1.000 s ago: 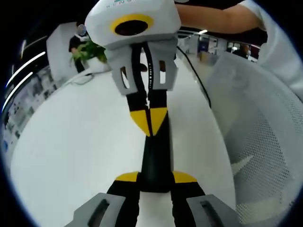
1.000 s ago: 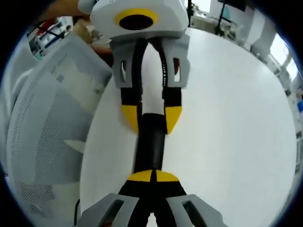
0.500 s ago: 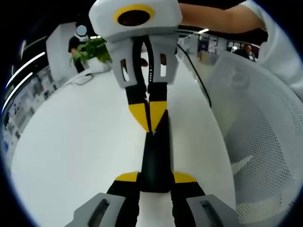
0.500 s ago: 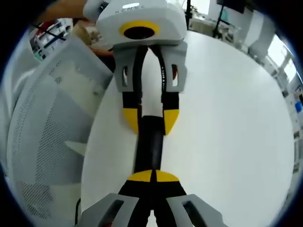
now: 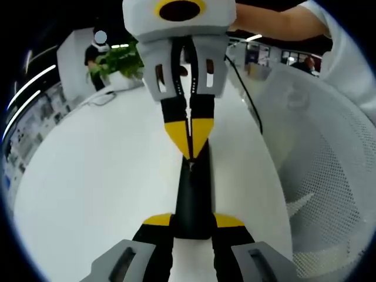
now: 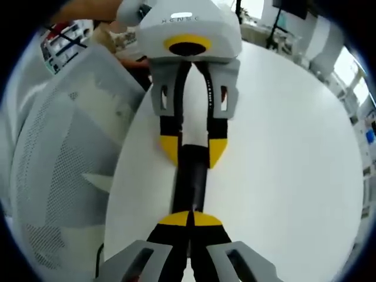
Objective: Press the specified remote control buttons in sequence, fully releasing each button before pressing the next.
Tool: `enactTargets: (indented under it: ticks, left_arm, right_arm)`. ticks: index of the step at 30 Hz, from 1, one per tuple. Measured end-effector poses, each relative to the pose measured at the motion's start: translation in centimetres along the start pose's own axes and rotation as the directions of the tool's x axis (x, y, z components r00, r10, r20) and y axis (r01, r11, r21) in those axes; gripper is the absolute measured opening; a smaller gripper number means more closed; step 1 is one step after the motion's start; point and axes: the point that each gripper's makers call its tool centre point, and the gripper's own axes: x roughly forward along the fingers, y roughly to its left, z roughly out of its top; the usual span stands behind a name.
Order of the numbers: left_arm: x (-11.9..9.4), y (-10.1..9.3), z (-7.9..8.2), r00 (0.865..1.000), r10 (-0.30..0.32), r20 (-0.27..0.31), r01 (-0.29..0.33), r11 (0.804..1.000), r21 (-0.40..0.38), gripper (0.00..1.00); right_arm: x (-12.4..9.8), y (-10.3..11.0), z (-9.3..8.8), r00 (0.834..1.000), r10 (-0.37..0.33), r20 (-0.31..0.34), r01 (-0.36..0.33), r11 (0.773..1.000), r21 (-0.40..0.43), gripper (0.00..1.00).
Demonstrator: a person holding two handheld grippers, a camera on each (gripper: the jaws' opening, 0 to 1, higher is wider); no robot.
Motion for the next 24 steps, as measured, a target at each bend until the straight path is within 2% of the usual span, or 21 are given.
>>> enactTargets:
  ticks: [24]
  left_arm:
    - [0.0,-0.1,0.0,1.0,0.0,0.006,0.0,1.0,-0.002,0.23]
  right_arm:
    - [1.1,0.5,-0.1,1.0,0.024,-0.013,-0.024,1.0,-0.005,0.0]
